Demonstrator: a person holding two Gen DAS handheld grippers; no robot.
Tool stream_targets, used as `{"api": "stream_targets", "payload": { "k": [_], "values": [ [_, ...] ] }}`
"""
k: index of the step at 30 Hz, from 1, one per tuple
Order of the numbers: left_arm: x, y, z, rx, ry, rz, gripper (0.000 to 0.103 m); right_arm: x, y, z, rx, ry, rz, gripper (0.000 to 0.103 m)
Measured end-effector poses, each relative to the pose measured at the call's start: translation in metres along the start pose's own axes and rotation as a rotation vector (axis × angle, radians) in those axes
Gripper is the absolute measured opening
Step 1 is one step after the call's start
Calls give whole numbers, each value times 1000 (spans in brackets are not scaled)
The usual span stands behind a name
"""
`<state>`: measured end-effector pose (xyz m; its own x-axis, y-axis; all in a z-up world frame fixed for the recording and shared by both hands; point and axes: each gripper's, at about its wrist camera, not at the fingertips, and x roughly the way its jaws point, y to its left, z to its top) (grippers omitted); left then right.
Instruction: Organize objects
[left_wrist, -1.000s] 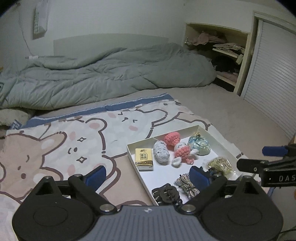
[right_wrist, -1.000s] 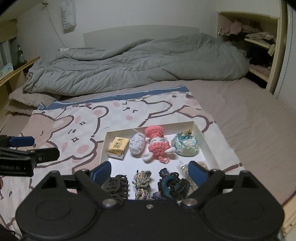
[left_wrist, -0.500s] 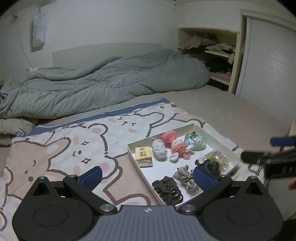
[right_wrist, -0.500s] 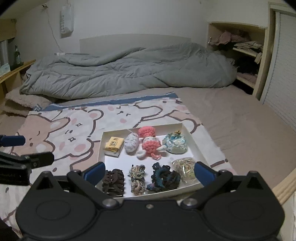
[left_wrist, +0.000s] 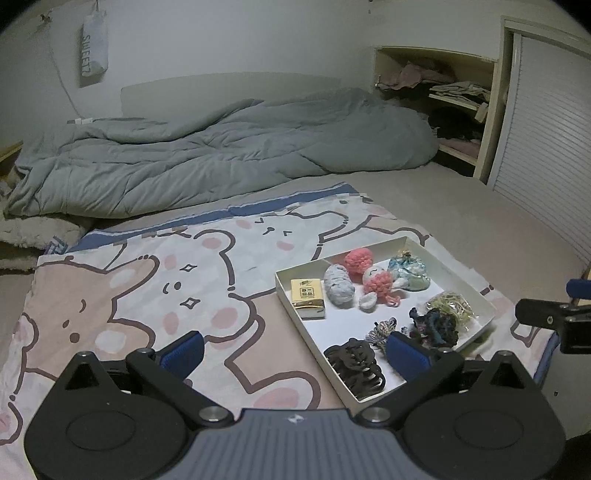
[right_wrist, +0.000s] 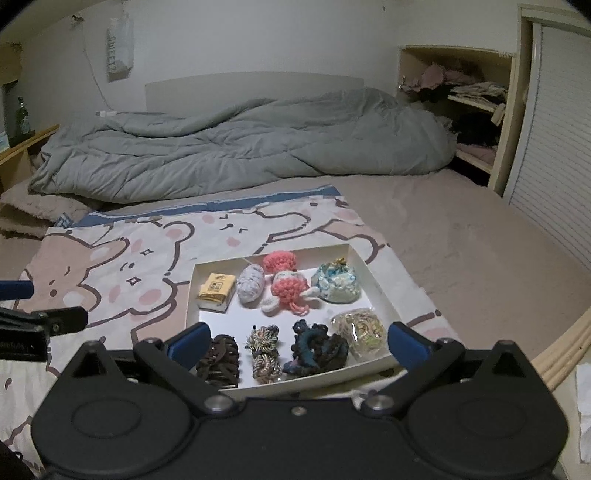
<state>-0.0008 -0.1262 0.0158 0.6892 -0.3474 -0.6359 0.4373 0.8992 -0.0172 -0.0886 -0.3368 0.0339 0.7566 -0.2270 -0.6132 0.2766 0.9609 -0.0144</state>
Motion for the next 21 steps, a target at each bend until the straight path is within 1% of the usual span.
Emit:
{"api": "stream_targets", "payload": {
  "k": [5, 12, 21],
  "values": [
    [2, 2, 2, 0, 6, 8, 103, 1, -1, 0, 23, 8, 5, 103],
    [2, 2, 3, 1, 8, 11, 103, 2, 5, 1, -9, 7, -10, 103],
    [2, 0, 2, 0, 11, 6, 103, 3, 6, 1, -10, 13, -12, 103]
  ]
}}
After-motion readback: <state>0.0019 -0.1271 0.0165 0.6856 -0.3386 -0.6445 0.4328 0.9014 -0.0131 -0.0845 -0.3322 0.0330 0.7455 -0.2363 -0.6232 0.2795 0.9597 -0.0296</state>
